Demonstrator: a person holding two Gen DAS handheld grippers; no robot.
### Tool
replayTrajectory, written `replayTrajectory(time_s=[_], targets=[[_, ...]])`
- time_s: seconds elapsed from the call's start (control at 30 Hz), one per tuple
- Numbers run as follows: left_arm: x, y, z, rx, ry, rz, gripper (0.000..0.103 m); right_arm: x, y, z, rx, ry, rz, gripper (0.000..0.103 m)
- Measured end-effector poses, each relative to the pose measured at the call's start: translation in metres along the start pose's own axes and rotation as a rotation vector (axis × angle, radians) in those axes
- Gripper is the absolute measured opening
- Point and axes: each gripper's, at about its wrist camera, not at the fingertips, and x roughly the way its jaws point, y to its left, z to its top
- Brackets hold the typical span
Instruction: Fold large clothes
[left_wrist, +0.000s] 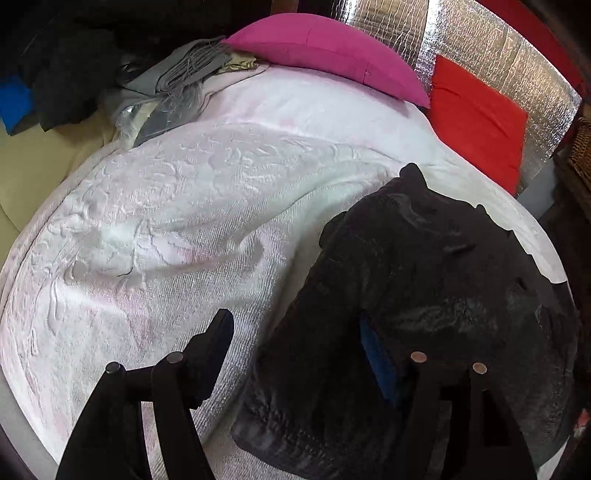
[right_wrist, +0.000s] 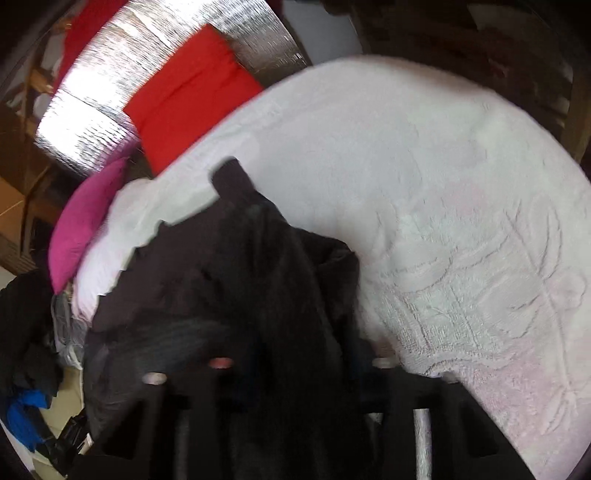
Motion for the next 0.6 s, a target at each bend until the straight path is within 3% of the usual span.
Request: replayTrajectory(time_s=[0.17,0.27,0.33,0.4,0.43,0.47,0.5,0.6], targets=[[0.006,-0.002,0.004,0.009,0.000,0.003,0.072,-0.035,0.023,-0.011,-0.105,-0.121,-0.062,0.027],[0.010,-0.001,0.005,0.017,0.006,0.016,0.079,-0.013,0.015,-0.015,-0.103,-0.054,-0.125,0.027],[0.011,0.000,0.005,0.016,0.008,0.020,0.080,0.000,0.006,-0.013,-0.060,0.002,-0.109,0.029],[0.009,0.000,0.006,0.023,0.010,0.024,0.080,-0.004,0.004,-0.011,-0.025,0.004,-0.083,0.032],[0.008,-0.001,0.006,0.030,0.009,0.029,0.080,-0.008,0.003,-0.009,-0.013,0.003,-0.075,0.039],[0.007,-0.002,0.006,0.038,0.009,0.039,0.080,-0.010,0.002,-0.008,-0.002,0.004,-0.066,0.060],[0.005,-0.003,0.005,0.043,0.008,0.045,0.080,-0.013,0.000,-0.008,0.011,0.010,-0.049,0.068],[-0.005,-0.006,0.003,0.070,-0.014,0.059,0.080,-0.029,-0.010,-0.009,0.057,-0.010,0.024,0.072]])
